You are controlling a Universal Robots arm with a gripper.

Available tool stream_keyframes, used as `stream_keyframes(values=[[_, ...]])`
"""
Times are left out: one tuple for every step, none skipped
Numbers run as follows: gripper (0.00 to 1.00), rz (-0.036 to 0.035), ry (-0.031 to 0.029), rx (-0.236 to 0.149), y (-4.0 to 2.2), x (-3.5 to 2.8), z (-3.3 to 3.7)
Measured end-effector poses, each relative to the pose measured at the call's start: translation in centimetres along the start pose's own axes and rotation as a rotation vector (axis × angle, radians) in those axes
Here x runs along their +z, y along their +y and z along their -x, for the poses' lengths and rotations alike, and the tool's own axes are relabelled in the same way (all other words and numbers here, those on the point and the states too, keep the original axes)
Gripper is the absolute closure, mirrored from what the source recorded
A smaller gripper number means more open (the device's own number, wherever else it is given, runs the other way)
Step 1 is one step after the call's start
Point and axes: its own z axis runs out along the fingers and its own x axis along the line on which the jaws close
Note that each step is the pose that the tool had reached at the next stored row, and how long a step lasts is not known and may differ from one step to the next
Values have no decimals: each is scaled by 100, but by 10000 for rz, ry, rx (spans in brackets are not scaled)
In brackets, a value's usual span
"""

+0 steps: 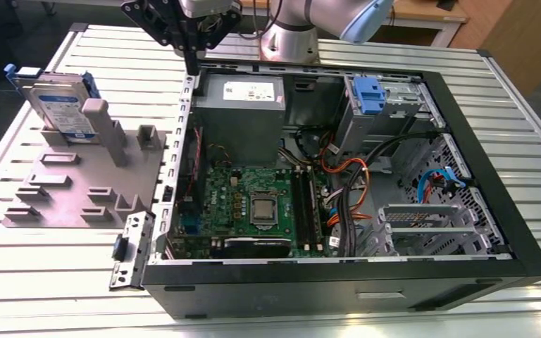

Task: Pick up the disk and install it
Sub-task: 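Reach for the disk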

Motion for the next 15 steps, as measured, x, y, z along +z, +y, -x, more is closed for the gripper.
stream_keyframes(values=[[89, 0, 0, 0, 0, 0, -2], [89, 0, 0, 1, 0, 0, -5], [89, 0, 0, 0, -1, 0, -7], [89, 1, -1, 0, -1, 0, -9], [89, 1, -1, 0, -1, 0, -11], [89, 0, 0, -1, -1, 0, -13], [89, 0, 0, 0, -1, 0, -15], [89, 0, 0, 0, -1, 0, -18], [89, 0, 0, 0, -1, -1, -19], [89, 0, 0, -1, -2, -1, -21], [89, 0, 0, 0, -2, -1, -22], [89, 0, 0, 0, -2, 0, -23], [89, 0, 0, 0, -2, -1, -23], [89, 0, 0, 0, -2, -1, -23], [89, 1, 0, -1, -2, 0, -23]])
